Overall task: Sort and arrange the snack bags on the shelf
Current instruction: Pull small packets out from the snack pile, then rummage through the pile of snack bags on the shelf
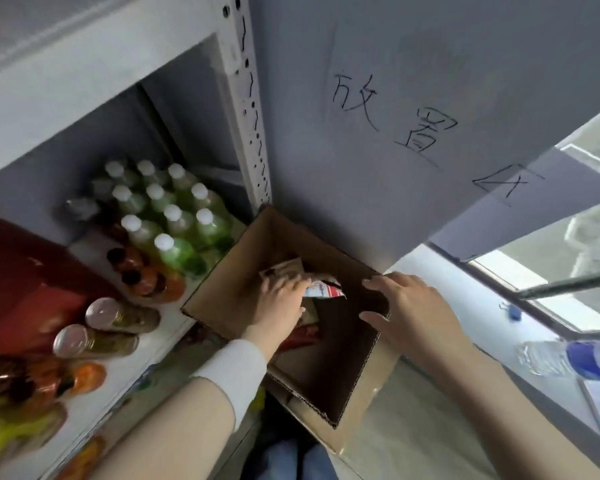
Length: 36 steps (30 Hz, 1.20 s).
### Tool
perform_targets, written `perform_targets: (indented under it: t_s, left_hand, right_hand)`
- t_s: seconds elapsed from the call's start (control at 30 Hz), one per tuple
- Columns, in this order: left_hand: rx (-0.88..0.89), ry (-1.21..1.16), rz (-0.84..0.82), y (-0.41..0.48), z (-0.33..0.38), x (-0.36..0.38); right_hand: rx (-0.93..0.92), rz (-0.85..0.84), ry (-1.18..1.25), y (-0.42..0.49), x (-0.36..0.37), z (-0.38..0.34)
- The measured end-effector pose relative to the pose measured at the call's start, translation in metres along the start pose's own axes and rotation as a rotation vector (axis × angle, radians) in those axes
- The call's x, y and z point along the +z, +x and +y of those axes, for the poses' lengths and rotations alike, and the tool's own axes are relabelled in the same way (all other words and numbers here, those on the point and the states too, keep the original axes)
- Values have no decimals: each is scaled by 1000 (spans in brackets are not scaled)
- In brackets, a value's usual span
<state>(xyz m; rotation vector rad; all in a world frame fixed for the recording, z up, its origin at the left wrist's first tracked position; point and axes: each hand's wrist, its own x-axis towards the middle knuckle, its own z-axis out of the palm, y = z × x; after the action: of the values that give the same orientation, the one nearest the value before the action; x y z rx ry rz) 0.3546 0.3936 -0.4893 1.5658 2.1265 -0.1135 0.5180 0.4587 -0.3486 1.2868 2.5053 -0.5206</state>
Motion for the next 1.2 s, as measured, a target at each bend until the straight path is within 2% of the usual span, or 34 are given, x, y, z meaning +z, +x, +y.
perform_targets:
  t_s: [0.1,0.2,0.37,0.6,0.8,0.93,1.2]
  left_hand:
    - [33,100,-110,-3,-3,13]
    - [18,207,-142,-12,-11,5]
    - [-55,249,-58,-36,-19,-38]
    - [-153,273,172,-109,-25,-143]
    - [-222,338,444,-209,-45,-250]
    - [-332,303,576,-276,-78,-306]
    - [-560,324,710,-405,-180,-333]
  right_hand:
    - [-18,-55,-9,13,19,-1]
    - [-26,-82,-34,18,24,-4]
    - [-58,-66,-98,13,11,-14]
    - [-203,24,-130,-11,-46,-67]
    - [-376,155,-126,-41,-135,-155]
    - [-491,262,-99,-68,-183,-228]
    - [-745,369,-82,-127,-196,-396]
